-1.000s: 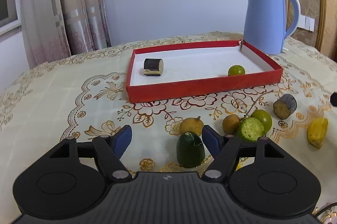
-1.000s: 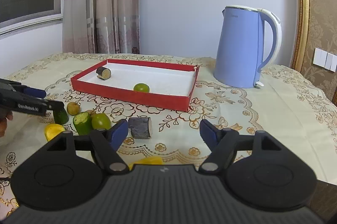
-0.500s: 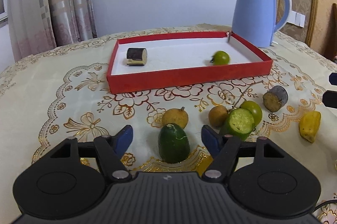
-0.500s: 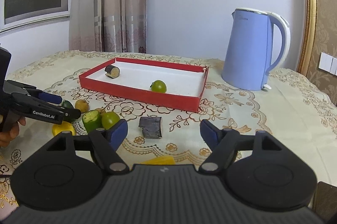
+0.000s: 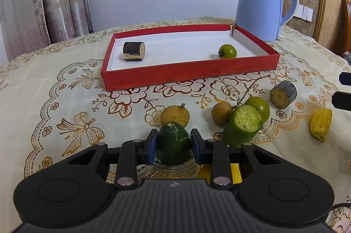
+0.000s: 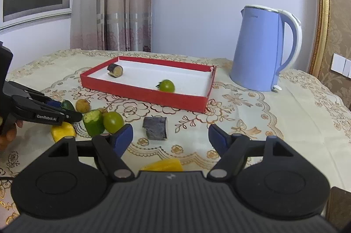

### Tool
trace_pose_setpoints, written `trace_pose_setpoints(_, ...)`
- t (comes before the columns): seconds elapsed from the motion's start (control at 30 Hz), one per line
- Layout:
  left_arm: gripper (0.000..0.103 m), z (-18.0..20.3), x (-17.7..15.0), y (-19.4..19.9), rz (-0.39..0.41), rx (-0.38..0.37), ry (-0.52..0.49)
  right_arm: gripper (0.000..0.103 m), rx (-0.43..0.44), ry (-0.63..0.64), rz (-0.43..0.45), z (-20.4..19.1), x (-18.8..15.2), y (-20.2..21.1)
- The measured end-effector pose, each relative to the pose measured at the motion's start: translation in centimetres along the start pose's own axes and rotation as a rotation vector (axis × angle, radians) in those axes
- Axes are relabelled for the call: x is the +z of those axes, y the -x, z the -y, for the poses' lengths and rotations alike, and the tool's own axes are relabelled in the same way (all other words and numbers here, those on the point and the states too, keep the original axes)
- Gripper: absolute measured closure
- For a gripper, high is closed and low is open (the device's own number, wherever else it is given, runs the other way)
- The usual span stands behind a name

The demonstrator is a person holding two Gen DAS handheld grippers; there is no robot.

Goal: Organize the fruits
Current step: 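Grasp the yellow pepper piece with the right gripper while the left lifts the avocado, then lift the avocado with the left gripper while the right lifts the yellow pepper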

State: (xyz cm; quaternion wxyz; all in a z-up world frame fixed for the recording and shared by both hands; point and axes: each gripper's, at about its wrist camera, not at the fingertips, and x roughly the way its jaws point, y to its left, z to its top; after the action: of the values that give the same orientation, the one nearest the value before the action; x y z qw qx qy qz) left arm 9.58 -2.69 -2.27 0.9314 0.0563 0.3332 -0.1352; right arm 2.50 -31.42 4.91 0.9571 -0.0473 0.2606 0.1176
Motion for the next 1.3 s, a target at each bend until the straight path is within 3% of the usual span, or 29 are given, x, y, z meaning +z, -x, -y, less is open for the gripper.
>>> trace_pose_setpoints(0.3, 0.072, -0.6, 0.8, 0.7, 0.038, 0.067, 0.022, 0.03, 0.015, 0.01, -0.067, 0.7, -1.7, -0.1)
trace_pose_setpoints(0.4, 0.072, -1.0, 1.6, 1.5, 0.077, 0.082, 0.054, 0.037, 0.038, 0.039, -0.092, -0.2, -2.1, -0.4)
trace_pose_setpoints(0.7, 0.072, -0.5, 2.9, 2.2, 0.21, 0.164, 0.071, 0.037, 0.052, 0.104, -0.137, -1.5, -2.3, -1.8)
trace_pose_setpoints(0.97, 0.072, -0.6, 2.3, 1.8, 0.217, 0.183, 0.05, 0.038, 0.079, 0.148, -0.182, -1.7, -2.2, -3.2)
trace_pose_setpoints(1.13, 0.072, -0.9, 2.2, 1.6, 0.209, 0.193, 0.057, 0.054, 0.081, 0.117, -0.195, -1.0, -2.3, -3.6)
trace_pose_setpoints(1.3, 0.072, -1.2, 2.1, 1.5, 0.202, 0.199, 0.072, 0.055, 0.079, 0.114, -0.187, -1.0, -2.4, -3.5)
